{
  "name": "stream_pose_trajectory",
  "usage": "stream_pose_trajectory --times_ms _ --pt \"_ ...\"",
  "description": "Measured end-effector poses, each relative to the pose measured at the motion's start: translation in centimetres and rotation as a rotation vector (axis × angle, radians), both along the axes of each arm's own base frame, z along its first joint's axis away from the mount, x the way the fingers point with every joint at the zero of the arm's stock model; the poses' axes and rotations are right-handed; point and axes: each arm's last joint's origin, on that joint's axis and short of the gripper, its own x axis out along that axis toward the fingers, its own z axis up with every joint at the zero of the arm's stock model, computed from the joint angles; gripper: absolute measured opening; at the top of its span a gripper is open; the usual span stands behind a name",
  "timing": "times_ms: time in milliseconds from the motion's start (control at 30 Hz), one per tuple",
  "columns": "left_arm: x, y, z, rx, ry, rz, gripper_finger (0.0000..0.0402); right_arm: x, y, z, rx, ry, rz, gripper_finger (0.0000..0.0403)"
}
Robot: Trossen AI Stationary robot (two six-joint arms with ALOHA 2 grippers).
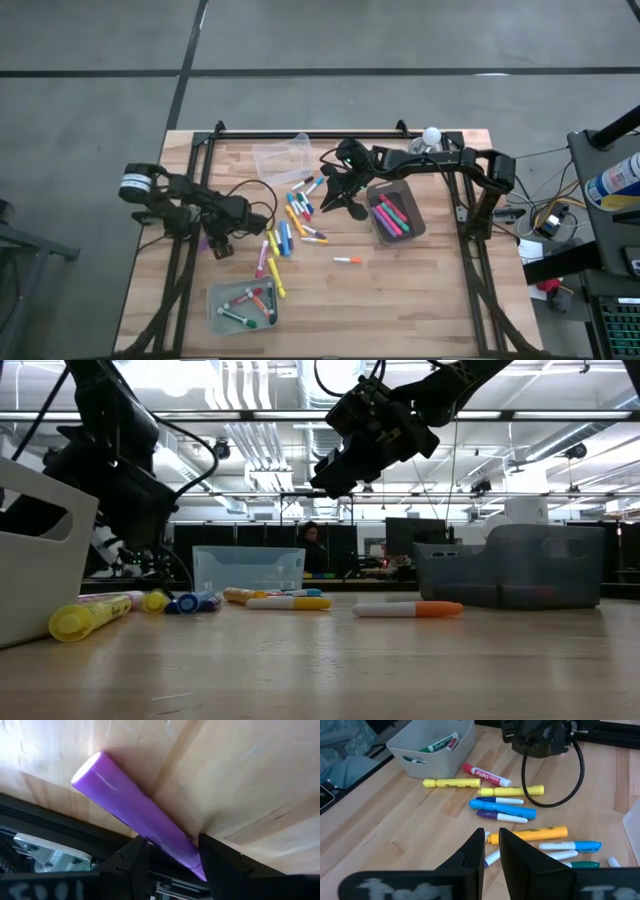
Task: Pick & Place Markers
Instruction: Put the purple highlighter pen into the black bin
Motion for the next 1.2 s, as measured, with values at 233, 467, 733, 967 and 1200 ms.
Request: stream_pose_trajectory --times_ms 233,467,733,967,1200 --pt "1.0 -0.2 0.2 -0.072 -0.087 0.049 0.0135 0.0 0.0 0.0 -0.001 -0.002 0.000 0.0052" --pt "1.9 -0.2 0.9 -0.051 -0.165 0.028 0.0048 0.0 0.0 0.1 -0.002 -0.007 -0.001 0.0052" --pt "4.3 0.1 2.6 -0.004 -0.316 -0.035 0.0047 0.1 0.0 0.1 -0.002 -0.011 -0.002 0.0052" --pt "6.4 0.2 7.3 0.053 -0.586 -0.051 0.0047 0.1 0.0 0.1 -0.004 -0.013 -0.001 0.0052" --pt "8.2 0.3 12.5 0.093 -0.932 -0.068 0.0047 0.0 0.3 -0.1 0.018 0.003 -0.004 0.0052"
